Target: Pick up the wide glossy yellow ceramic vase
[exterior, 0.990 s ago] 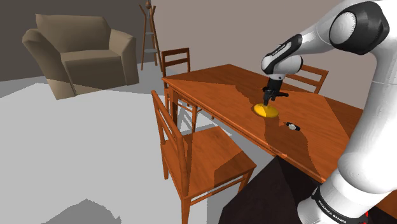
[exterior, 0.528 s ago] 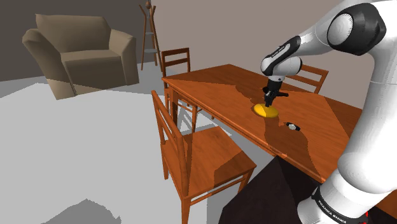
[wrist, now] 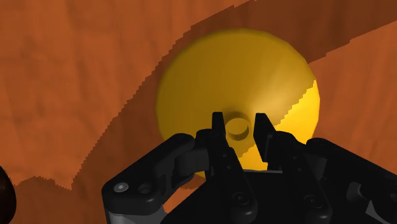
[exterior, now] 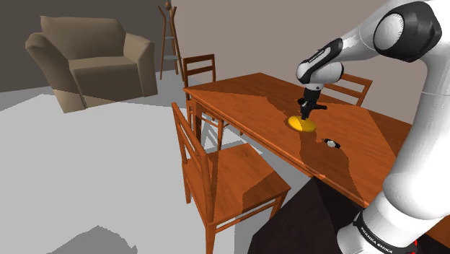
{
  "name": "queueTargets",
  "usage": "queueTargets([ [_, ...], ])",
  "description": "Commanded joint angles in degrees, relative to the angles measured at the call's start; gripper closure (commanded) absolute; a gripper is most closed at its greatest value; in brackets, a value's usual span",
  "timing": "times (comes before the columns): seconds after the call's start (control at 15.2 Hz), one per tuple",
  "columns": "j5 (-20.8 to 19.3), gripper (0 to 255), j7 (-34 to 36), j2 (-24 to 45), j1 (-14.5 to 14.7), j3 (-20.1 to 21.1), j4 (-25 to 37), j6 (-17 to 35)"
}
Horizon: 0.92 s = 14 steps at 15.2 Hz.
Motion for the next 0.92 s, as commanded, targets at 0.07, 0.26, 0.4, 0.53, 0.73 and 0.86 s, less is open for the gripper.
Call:
queueTargets([
  [0.07,-0.73,255,0.43,-1.32,0.27,-0.28,0.72,-1.93],
  [0.26,-1.42,255,0.8,-2.61,0.49,-0.52,1.56,-3.94],
  [0.4,-1.85,255,1.03,-3.42,0.62,-0.66,2.18,-5.3],
  [0.53,-2.26,255,1.24,-4.19,0.74,-0.78,2.85,-6.66],
  [0.73,-2.81,255,1.52,-5.26,0.89,-0.93,3.96,-8.74],
  [0.86,-2.84,255,1.53,-5.31,0.9,-0.93,4.01,-8.85],
])
